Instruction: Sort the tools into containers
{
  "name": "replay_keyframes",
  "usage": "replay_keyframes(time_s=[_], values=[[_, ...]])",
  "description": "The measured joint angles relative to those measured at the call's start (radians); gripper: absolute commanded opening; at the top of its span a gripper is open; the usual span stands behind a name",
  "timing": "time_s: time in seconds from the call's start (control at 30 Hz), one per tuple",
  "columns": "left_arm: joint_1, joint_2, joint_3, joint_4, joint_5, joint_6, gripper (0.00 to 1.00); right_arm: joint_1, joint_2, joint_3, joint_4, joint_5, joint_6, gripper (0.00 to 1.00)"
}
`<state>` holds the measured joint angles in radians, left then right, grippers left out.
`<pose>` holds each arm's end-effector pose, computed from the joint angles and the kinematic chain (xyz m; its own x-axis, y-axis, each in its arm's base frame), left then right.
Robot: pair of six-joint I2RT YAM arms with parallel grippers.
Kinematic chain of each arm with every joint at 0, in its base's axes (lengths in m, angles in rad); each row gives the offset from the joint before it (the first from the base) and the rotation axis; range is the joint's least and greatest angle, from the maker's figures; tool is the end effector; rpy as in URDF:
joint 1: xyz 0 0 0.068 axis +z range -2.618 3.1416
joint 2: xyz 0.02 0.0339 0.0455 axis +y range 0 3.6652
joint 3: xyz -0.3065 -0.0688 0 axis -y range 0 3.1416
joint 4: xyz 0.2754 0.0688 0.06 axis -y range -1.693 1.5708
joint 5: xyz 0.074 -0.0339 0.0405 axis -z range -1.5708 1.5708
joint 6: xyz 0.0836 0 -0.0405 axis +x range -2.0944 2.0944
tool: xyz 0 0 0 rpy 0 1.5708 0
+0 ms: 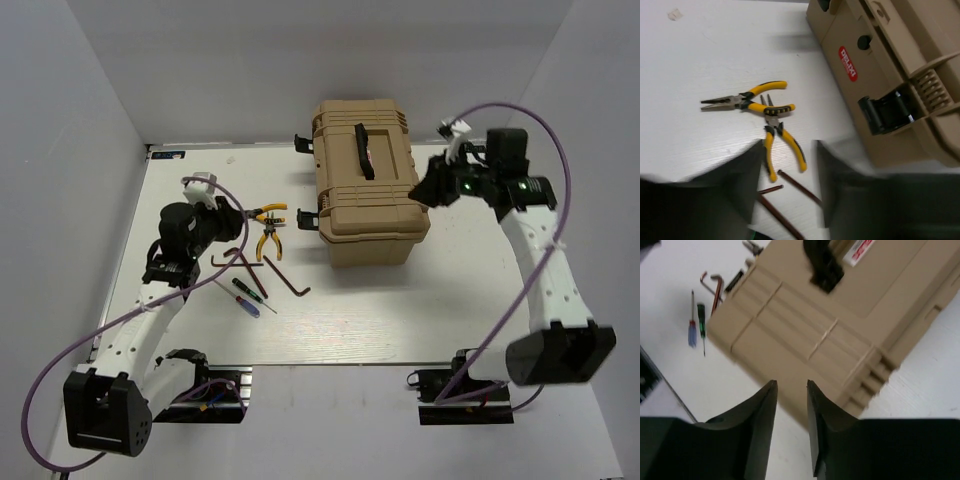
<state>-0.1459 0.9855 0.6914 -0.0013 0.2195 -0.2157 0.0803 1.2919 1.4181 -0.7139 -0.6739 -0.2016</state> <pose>0.2749 -0.0588 0.3013 -0.3558 -0.1588 -0.9209 0.2783 0.9227 -0.2667 0.3120 0.0774 0.4251 -0.4253 -0.1912 -0.8846 -0.6793 0.7134 0.1723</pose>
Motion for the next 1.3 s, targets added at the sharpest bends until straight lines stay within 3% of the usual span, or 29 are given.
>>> replay_keyframes(time_s=[0.03,0.07,0.27,0.43,0.7,0.93,1.1,1.3], values=[[0.000,0.008,0.003,-0.002,0.004,-0.003,0.77,0.026,0.051,0.045,0.012,0.025,0.014,0.54],[0.000,0.015,0.005,-0.002,0.008,-0.005,0.80,0.053,0.100,0.089,0.021,0.053,0.029,0.64],[0.000,0.032,0.006,-0.021,0.011,-0.003,0.83,0.209,0.454,0.480,0.052,0.292,0.108,0.89],[0.000,0.055,0.011,-0.024,0.014,-0.001,0.83,0.289,0.661,0.721,0.068,0.515,0.143,0.88],[0.000,0.090,0.024,-0.028,0.036,0.001,0.83,0.418,0.769,0.736,0.106,0.809,0.130,0.75],[0.000,0.090,0.024,-0.029,0.050,0.002,0.81,0.475,0.796,0.732,0.155,1.041,0.072,0.43],[0.000,0.090,0.024,-0.029,0.057,0.002,0.81,0.486,0.796,0.725,0.168,1.147,0.081,0.03],[0.000,0.093,0.024,-0.024,0.076,0.001,0.79,0.486,0.794,0.727,0.164,1.146,0.085,0.00]])
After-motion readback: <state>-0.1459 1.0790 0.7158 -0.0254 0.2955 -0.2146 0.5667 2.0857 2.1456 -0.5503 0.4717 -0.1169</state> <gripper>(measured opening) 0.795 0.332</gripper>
